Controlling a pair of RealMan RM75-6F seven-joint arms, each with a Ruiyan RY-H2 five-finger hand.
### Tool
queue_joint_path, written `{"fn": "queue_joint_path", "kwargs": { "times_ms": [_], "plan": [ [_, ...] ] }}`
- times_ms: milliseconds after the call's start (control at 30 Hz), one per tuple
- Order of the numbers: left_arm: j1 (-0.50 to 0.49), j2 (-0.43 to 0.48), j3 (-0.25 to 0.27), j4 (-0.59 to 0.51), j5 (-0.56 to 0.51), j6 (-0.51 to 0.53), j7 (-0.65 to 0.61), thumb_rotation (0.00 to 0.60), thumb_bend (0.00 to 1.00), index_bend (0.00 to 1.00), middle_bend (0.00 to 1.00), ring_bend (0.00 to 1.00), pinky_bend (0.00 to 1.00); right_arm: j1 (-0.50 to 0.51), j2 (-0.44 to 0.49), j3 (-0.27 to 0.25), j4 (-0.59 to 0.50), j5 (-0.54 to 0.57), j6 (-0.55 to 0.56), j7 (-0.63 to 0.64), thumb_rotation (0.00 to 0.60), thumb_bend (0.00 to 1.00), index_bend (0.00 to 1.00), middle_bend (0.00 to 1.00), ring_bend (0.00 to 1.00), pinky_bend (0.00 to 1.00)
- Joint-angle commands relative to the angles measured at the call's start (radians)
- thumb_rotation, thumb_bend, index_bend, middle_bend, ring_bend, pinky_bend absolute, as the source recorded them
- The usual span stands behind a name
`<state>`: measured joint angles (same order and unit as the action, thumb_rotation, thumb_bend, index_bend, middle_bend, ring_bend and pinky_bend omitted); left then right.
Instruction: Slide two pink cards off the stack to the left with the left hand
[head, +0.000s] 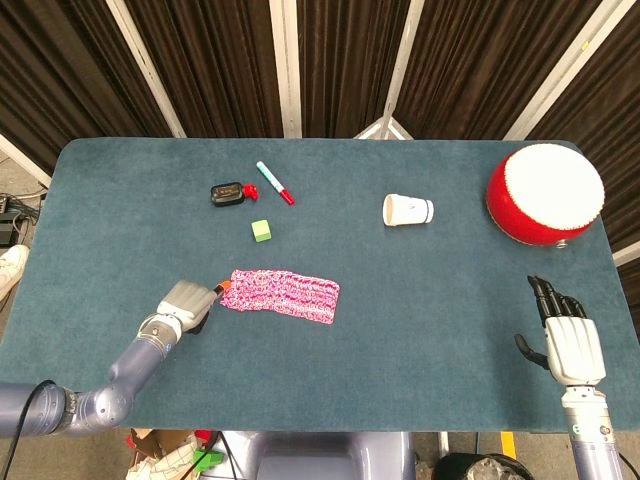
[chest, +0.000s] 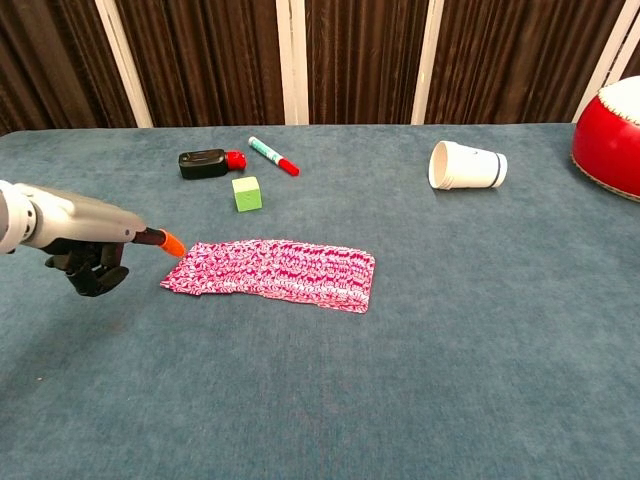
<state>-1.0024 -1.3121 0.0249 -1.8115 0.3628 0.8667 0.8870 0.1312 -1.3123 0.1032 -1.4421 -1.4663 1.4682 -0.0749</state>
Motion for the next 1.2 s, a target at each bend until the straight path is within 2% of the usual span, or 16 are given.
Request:
{"fn": "queue_joint_path", "kwargs": {
  "times_ms": [33,300,600,733,933,1200],
  "plan": [
    [-0.014,-0.014,0.011,0.006,-0.013,0.01,0.004,0.6,0.92,0.09,0.86,0.82,0.75,0.0,0.0,0.0,0.001,0.0,0.0,0.0,0.6,0.28,0.01,0.15,0.23,0.24],
    [-0.04,-0.05,0.034,0.024,-0.025,0.014,0.002,0.6,0.92,0.09,0.86,0.82,0.75,0.0,0.001,0.001,0.002,0.002,0.0,0.003,0.6,0.28,0.01,0.15,0.23,0.24],
    [-0.062,-0.064,0.09,0.034,-0.064,0.048,0.027,0.6,0.93,0.09,0.86,0.82,0.75,-0.002,0.006,0.005,0.0,0.004,0.005,0.017,0.6,0.28,0.01,0.15,0.23,0.24],
    [-0.069,-0.053,0.113,0.022,-0.109,0.07,0.037,0.6,0.93,0.08,0.86,0.82,0.75,-0.002,0.006,0.005,0.001,0.004,0.006,0.018,0.6,0.28,0.01,0.15,0.23,0.24],
    [-0.052,-0.026,0.159,0.026,-0.11,0.115,0.043,0.6,0.93,0.08,0.86,0.82,0.75,-0.002,0.007,0.003,-0.002,0.002,0.004,0.018,0.6,0.28,0.01,0.15,0.23,0.24],
    [-0.007,0.006,0.213,0.053,-0.111,0.118,0.02,0.6,0.93,0.08,0.86,0.82,0.75,-0.002,0.01,0.0,-0.013,-0.005,0.008,0.02,0.6,0.28,0.01,0.15,0.23,0.24]
  ]
}}
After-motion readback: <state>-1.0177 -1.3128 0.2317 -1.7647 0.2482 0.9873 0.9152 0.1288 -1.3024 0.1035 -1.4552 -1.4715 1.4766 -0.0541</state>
